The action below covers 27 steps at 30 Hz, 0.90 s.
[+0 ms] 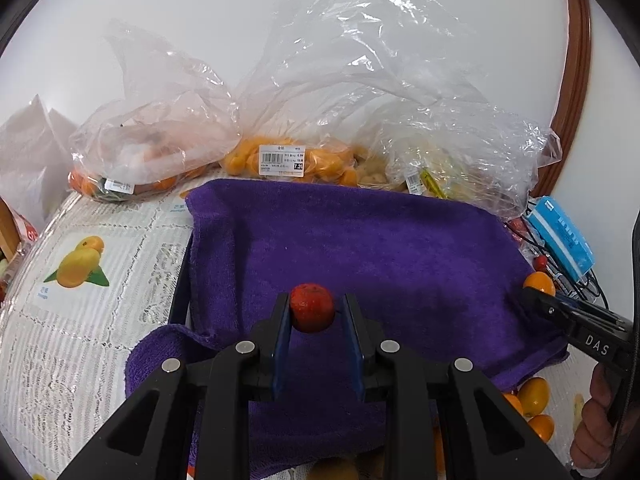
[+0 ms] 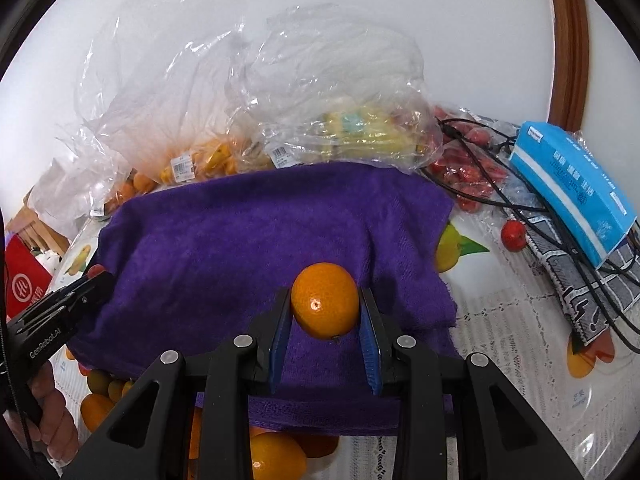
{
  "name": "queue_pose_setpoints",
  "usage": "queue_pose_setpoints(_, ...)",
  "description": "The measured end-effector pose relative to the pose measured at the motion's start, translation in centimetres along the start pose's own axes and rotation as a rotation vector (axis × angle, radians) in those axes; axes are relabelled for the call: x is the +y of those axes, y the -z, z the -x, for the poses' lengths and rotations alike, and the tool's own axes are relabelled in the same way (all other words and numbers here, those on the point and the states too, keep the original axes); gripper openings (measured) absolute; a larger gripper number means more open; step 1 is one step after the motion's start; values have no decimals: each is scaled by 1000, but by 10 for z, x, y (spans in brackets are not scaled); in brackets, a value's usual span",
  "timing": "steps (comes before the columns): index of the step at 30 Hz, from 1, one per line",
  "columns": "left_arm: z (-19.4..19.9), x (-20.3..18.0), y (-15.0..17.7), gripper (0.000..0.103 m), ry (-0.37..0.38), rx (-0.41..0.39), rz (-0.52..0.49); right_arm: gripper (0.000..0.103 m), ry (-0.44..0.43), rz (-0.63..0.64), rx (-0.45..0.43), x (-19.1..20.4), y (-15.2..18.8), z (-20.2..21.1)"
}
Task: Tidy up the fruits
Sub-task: 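Lift the orange and the tomato with both grippers and carry them over the purple towel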
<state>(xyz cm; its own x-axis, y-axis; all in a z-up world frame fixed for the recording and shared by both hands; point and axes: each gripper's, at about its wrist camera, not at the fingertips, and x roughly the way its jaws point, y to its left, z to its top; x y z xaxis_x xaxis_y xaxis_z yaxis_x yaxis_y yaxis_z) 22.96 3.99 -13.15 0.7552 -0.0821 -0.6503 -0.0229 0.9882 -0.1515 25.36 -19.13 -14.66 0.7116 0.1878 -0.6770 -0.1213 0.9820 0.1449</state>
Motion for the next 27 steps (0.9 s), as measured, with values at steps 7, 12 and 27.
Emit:
queue_pose_setpoints(7,-10,2,1,24,6,37,27,32,-6,1,20,2,2,-9)
queue_pose_setpoints(12,-12,0,2,24,-13,33,12,32,-11,8,26,4,4,-11)
queue_pose_setpoints(27,-20,0,4,24,-11,65,26,33,-14,31,60,11,10,-21)
